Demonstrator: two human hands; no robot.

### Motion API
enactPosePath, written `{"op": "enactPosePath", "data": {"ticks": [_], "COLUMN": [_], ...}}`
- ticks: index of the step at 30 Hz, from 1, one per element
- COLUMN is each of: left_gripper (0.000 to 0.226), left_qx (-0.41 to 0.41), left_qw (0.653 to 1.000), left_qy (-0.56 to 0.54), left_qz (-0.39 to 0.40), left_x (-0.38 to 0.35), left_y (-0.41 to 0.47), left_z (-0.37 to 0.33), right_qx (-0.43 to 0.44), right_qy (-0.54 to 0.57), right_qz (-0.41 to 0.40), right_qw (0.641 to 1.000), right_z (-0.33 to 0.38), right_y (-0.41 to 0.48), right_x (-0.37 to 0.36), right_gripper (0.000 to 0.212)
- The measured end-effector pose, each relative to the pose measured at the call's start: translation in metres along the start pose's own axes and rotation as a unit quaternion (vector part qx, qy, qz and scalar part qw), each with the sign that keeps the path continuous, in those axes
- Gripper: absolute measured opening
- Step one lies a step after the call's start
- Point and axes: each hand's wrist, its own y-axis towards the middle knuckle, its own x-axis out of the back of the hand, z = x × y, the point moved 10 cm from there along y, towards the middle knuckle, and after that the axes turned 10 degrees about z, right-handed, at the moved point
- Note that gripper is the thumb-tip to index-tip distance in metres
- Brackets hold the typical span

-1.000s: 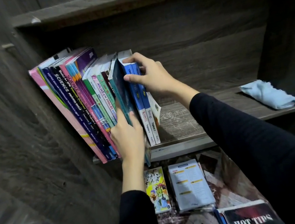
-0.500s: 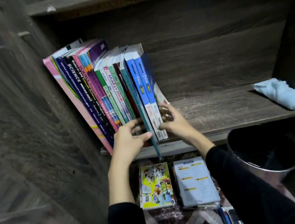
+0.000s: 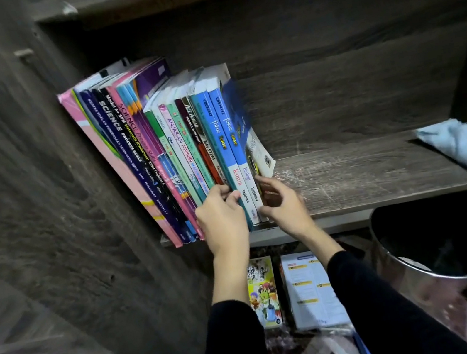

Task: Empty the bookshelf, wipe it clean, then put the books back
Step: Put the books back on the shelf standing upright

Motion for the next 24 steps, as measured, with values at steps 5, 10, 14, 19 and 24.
{"op": "enactPosePath", "data": {"ticks": [5, 10, 14, 19, 24], "left_gripper": [0.006, 0.008, 0.009, 0.022, 0.049], "left_qx": [-0.031, -0.047, -0.035, -0.225, -0.219], "left_qw": [0.996, 0.986, 0.984, 0.939, 0.909], "left_qy": [0.029, 0.1, 0.16, 0.123, 0.304], "left_qz": [-0.074, -0.121, -0.068, -0.228, -0.181], "left_x": [0.004, 0.003, 0.004, 0.073, 0.092], "left_y": [-0.001, -0.007, -0.001, -0.008, 0.021], "left_z": [-0.002, -0.005, -0.012, -0.079, -0.121], "right_qx": [-0.006, -0.011, -0.016, -0.004, 0.008], "right_qy": [-0.041, -0.078, -0.105, -0.123, -0.169], "right_qz": [-0.003, 0.007, 0.025, 0.03, -0.008], "right_qw": [0.999, 0.997, 0.994, 0.992, 0.986], "right_z": [0.0, 0.0, -0.002, 0.004, 0.014], "right_y": [0.0, 0.001, 0.002, 0.002, 0.007], "right_x": [0.0, -0.004, -0.009, -0.011, -0.012], "right_gripper": [0.064, 0.064, 0.065, 0.072, 0.071]}}
